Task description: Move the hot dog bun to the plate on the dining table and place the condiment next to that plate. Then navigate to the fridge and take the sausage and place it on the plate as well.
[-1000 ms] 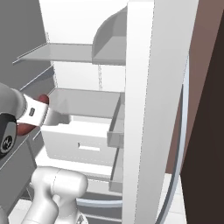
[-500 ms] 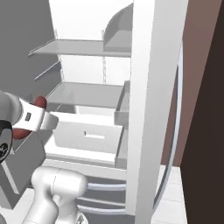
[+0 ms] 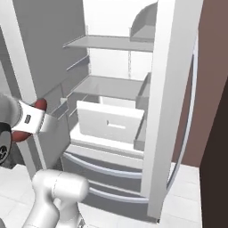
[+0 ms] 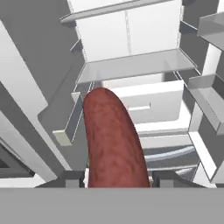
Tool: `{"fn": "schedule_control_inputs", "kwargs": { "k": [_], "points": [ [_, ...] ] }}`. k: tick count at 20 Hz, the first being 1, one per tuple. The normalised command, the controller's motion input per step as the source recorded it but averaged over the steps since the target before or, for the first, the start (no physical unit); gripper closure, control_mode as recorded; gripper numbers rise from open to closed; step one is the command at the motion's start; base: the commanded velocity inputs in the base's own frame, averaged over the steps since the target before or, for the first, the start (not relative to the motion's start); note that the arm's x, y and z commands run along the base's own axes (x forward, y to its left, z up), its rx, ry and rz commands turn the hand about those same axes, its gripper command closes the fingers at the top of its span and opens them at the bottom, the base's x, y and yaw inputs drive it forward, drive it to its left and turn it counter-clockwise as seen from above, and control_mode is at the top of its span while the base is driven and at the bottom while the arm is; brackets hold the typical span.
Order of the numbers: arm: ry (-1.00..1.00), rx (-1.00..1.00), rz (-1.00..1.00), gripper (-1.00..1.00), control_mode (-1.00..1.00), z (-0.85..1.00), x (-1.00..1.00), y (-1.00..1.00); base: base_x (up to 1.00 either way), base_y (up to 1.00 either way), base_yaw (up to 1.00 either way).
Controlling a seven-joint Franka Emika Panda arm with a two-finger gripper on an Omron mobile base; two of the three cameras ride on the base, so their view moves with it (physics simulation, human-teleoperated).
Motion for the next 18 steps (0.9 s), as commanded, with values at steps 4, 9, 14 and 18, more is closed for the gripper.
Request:
{"fn": "schedule_control_inputs", "kwargs": {
  "k": [4,9,14,18],
  "points": [
    [0.0,0.0,0.0,1.0,1.0,0.0,0.0,0.0,-0.54,0.33,0.43],
    [0.0,0.0,0.0,1.0,1.0,0.0,0.0,0.0,-0.46,0.38,0.47],
    [0.0,0.0,0.0,1.0,1.0,0.0,0.0,0.0,-0.36,0.45,0.5],
    [0.0,0.0,0.0,1.0,1.0,0.0,0.0,0.0,-0.19,0.54,0.52]
  ]
}}
